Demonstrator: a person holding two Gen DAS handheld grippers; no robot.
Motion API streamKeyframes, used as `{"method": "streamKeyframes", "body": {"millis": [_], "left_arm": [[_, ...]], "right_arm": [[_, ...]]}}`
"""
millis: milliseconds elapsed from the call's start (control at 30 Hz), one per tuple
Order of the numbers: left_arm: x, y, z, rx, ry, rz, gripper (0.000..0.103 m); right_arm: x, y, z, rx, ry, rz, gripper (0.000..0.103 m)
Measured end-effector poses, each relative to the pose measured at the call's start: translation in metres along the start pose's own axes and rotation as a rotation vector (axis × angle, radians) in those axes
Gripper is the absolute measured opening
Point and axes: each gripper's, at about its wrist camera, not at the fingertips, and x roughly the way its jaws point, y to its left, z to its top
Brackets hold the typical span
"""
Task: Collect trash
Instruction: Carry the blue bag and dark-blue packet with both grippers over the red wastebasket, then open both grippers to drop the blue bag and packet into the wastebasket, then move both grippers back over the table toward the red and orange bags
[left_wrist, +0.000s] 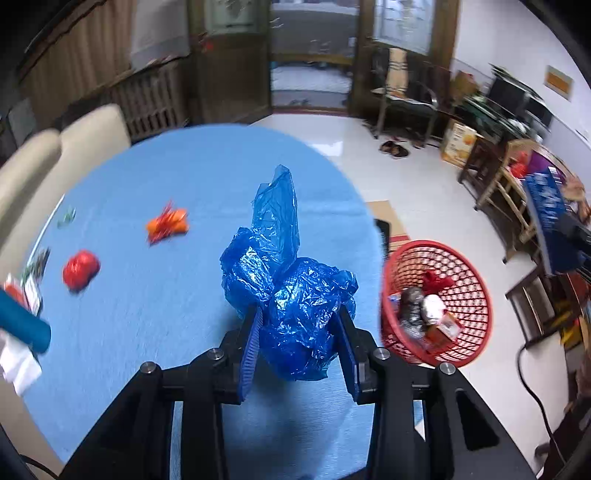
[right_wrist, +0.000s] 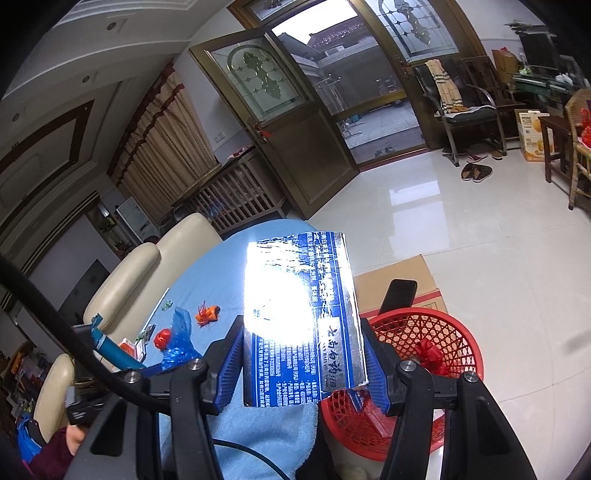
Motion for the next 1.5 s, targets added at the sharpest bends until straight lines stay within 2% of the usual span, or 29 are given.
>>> {"method": "streamKeyframes", "body": {"millis": [267,467,733,800,867,933,1067,1233,1333,1500], "left_arm": [[-0.011,-0.052,0.02,0.121,-0.015,-0.087,0.041],[-0.005,-0.095,0.03,0.216,-0.001,-0.159,0.041],[0.024,-0.14,0.04,0.285,0.056,-0.241,0.044],[0.031,-0.148,0.041,0.293,0.068,-0.249,0.056],[0.038,-0.155,0.043,0.301,0.073,-0.252,0.063],[0.04,-0.157,0.042,0.305,0.072,-0.247,0.063],[0.043,-0.145,0.038,0.291,0.074,-0.241,0.063],[0.038,-0.1,0.025,0.237,0.071,-0.205,0.063],[0.034,-0.06,0.006,0.196,0.07,-0.137,0.063],[0.02,0.041,-0.032,0.042,0.061,0.003,0.064]], "right_arm": [[0.0,-0.02,0.002,0.07,0.012,-0.047,0.06],[0.002,-0.05,0.002,0.145,0.03,-0.113,0.061],[0.02,-0.096,-0.009,0.298,0.127,-0.153,0.063],[0.025,-0.105,-0.012,0.341,0.152,-0.123,0.067],[0.028,-0.111,-0.015,0.374,0.164,-0.099,0.068],[0.029,-0.114,-0.016,0.389,0.16,-0.082,0.068],[0.024,-0.117,-0.017,0.385,0.138,-0.075,0.07],[0.021,-0.118,-0.016,0.385,0.124,-0.092,0.07],[0.025,-0.11,-0.014,0.368,0.129,-0.084,0.07],[0.042,-0.072,-0.008,0.266,0.152,-0.055,0.07]]}}
